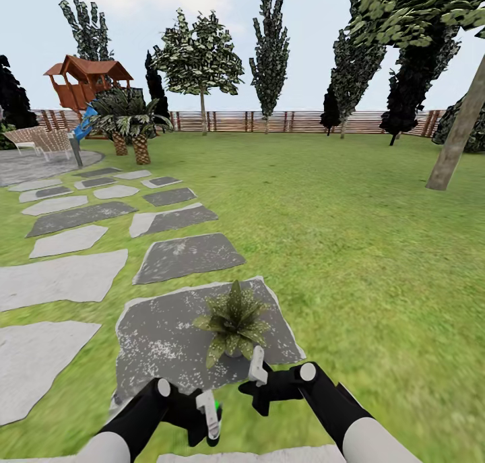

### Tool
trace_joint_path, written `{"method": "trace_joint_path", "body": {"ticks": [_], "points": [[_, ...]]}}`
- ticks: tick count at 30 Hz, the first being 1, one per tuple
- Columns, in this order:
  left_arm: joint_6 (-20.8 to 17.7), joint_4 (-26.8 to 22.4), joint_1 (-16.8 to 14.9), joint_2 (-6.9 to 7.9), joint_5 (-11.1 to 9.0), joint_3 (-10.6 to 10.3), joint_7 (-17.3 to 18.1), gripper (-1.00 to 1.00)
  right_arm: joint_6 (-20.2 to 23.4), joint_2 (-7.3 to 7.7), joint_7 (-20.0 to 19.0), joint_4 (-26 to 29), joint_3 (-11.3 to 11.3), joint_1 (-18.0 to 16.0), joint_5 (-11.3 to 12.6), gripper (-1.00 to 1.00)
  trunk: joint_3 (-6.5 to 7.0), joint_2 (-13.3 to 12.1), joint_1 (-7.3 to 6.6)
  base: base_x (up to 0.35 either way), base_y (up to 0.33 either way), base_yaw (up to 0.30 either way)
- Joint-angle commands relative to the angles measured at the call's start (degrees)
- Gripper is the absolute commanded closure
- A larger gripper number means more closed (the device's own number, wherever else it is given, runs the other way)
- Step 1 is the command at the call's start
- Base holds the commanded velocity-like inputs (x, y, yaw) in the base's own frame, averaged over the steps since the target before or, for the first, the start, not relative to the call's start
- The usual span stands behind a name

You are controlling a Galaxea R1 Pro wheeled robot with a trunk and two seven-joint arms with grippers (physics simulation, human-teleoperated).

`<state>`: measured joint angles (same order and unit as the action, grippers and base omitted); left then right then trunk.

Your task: Pick up the pesticide atomizer in the garden and spray insectifuge to fully cover both potted plants in the garden.

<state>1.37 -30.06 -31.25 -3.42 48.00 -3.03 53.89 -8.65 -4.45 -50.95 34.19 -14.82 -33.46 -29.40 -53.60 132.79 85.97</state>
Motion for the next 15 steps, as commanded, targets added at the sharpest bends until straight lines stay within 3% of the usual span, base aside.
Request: {"method": "trace_joint_path", "body": {"ticks": [1, 5, 9, 15], "points": [[0.13, -0.09, -0.03, -0.36, 0.33, 0.03, 0.16, 1.0, -0.49, -0.02, -0.03, 0.07, 0.04, -0.02, -0.62, 1.0, -0.06, 0.02, -0.01, 0.0, 0.0, 0.0], [0.21, -0.13, -0.04, -1.75, -0.13, 0.11, 0.05, 1.0, -0.49, -0.04, -0.03, 0.04, 0.05, -0.02, -0.61, 1.0, -0.06, 0.02, -0.01, 0.0, 0.0, 0.0], [0.35, -0.53, -0.04, -2.13, -2.91, 0.05, 0.06, 1.0, -0.49, -0.04, 0.01, 0.0, 0.06, -0.02, -0.63, 1.0, -0.06, 0.02, -0.01, 0.0, 0.0, 0.0], [0.3, -0.94, -0.05, -2.84, -3.26, -0.03, -0.01, 1.0, -0.49, -0.04, 0.05, 0.0, 0.03, -0.02, -0.65, 1.0, -0.06, 0.02, -0.01, 0.0, 0.0, 0.0]]}}
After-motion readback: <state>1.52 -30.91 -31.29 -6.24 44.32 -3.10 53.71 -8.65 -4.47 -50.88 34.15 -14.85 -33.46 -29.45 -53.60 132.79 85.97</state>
